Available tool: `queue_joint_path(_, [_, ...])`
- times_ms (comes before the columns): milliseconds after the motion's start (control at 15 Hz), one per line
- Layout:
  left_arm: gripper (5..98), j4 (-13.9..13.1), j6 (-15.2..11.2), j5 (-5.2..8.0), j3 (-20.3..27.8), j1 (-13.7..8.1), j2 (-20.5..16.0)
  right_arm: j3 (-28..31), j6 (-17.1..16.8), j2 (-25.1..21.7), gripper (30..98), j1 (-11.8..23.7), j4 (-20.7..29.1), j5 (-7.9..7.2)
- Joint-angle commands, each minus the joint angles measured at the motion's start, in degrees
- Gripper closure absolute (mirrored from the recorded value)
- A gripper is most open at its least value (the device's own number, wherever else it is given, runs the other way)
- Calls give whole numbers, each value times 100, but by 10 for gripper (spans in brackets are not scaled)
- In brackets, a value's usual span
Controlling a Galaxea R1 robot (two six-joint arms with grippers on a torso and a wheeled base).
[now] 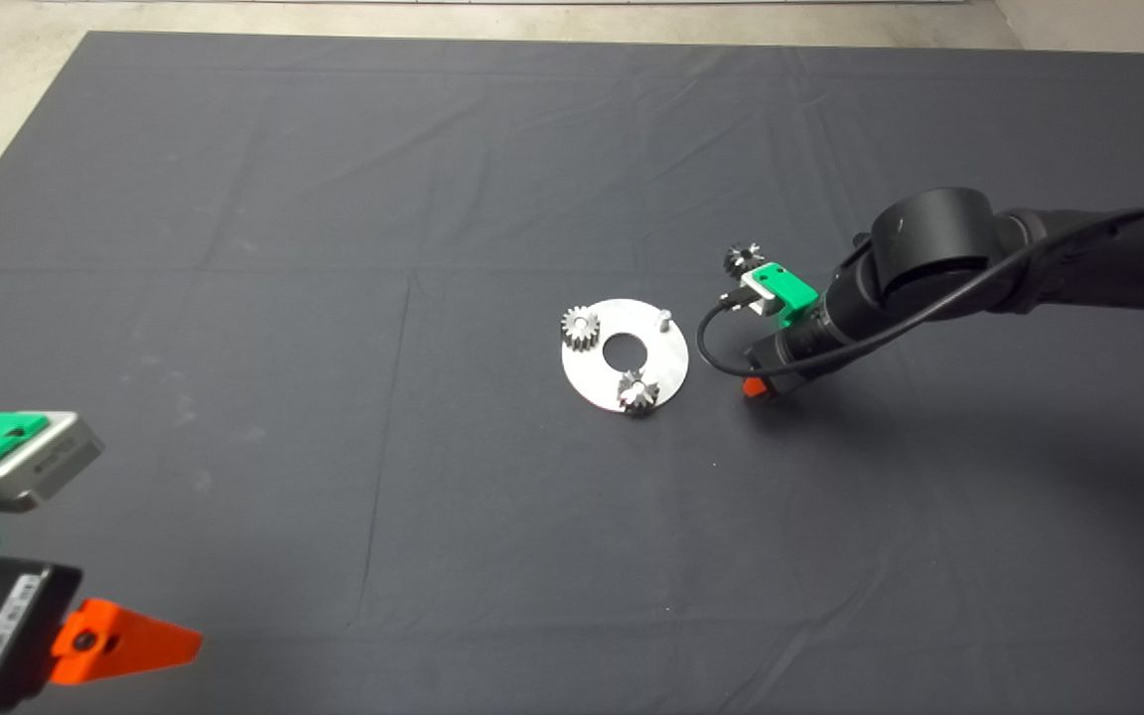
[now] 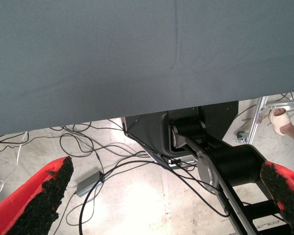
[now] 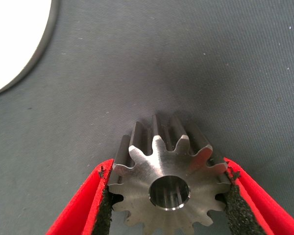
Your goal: Remove an incorrectly installed larger gear and replace it with the correct smaller gear
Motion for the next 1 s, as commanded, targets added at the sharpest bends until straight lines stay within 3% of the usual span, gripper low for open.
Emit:
queue_joint_path(0, [55,-76,1,52,87,-46,-82,-171,18,35,756,147,-94,5])
queue_joint_path(200, [55,-76,-17,43,98,-46,-743,-108,26,-4,753,177,-72,-3])
queue_joint_path(400, [55,-76,1,43,142,-38,-704,-22,18,-41,701,254,-41,-33])
queue_joint_path(667, [55,-76,-25,60,131,-40,-427,396,-9,-53,640,739,288,-65])
queue_joint_path(933, [55,-67,-8,9,133,-46,-470,346,-18,-44,571,806,389,5])
